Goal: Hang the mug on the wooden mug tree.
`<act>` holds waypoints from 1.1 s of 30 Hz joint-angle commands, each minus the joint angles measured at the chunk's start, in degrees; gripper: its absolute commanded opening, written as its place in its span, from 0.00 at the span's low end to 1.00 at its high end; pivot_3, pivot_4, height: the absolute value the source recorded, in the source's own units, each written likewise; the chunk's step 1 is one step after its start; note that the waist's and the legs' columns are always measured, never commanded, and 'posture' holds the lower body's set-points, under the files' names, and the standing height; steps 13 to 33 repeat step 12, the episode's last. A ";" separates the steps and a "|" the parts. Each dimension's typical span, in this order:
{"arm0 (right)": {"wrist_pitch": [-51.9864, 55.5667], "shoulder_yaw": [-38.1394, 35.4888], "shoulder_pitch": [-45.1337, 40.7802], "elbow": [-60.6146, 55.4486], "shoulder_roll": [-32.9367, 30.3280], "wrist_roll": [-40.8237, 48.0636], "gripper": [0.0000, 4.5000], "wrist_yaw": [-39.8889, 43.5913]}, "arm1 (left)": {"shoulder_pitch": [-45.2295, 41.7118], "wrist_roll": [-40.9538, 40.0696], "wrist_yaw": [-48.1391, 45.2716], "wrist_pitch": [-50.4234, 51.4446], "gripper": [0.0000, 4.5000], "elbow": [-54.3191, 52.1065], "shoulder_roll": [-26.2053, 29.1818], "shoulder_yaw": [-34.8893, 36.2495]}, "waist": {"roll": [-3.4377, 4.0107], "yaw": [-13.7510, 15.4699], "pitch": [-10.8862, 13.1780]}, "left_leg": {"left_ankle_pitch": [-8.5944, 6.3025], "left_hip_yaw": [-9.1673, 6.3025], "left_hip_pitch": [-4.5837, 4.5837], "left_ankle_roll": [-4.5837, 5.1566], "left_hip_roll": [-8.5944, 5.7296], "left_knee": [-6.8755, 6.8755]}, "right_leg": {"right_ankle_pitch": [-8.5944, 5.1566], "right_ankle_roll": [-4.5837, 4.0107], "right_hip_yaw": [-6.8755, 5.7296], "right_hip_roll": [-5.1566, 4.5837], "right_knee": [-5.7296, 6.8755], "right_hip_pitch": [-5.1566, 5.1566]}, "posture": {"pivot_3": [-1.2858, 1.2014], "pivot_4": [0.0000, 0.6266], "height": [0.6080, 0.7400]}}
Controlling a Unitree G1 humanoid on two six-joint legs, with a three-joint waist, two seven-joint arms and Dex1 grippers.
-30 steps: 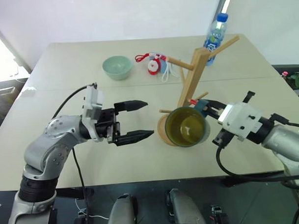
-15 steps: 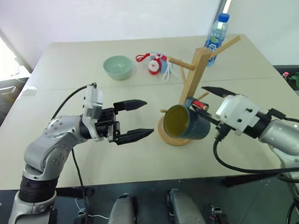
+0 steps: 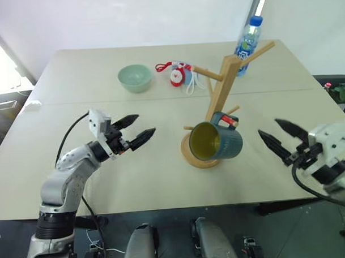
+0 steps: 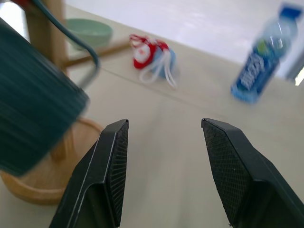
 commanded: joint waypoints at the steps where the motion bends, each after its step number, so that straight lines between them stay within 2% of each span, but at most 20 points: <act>1: -6.71 2.88 -2.88 7.05 5.06 -2.96 0.56 -4.78 | 2.10 6.44 7.31 -6.51 1.00 2.63 -3.47 1.27 | -0.02 -0.11 -0.02 | 0.00 0.00 0.00 0.00 0.01 0.02 | 0.00 0.00 0.00 -0.02 0.02 0.00 | 0.52 0.24 1.00; 5: -13.96 6.31 -6.00 15.87 8.01 -5.49 0.56 -5.14 | 4.08 10.07 11.13 -10.36 1.00 4.42 -6.29 1.33 | 0.00 0.01 -0.02 | 0.00 0.00 0.00 0.00 0.04 0.03 | 0.03 -0.02 0.00 -0.05 0.07 -0.04 | 0.52 0.24 1.00; 12: -19.21 10.02 -9.92 24.29 7.23 -6.41 0.56 -4.05 | 5.55 12.10 13.49 -13.34 1.00 4.75 -8.58 1.46 | 0.02 0.18 -0.03 | 0.00 -0.01 -0.07 0.00 0.02 0.02 | 0.02 -0.01 -0.03 -0.10 0.05 -0.06 | 0.52 0.24 1.00; 33: -19.21 10.02 -9.92 24.29 7.23 -6.41 0.56 -4.05 | 5.55 12.10 13.49 -13.34 1.00 4.75 -8.58 1.46 | 0.02 0.18 -0.03 | 0.00 -0.01 -0.07 0.00 0.02 0.02 | 0.02 -0.01 -0.03 -0.10 0.05 -0.06 | 0.52 0.24 1.00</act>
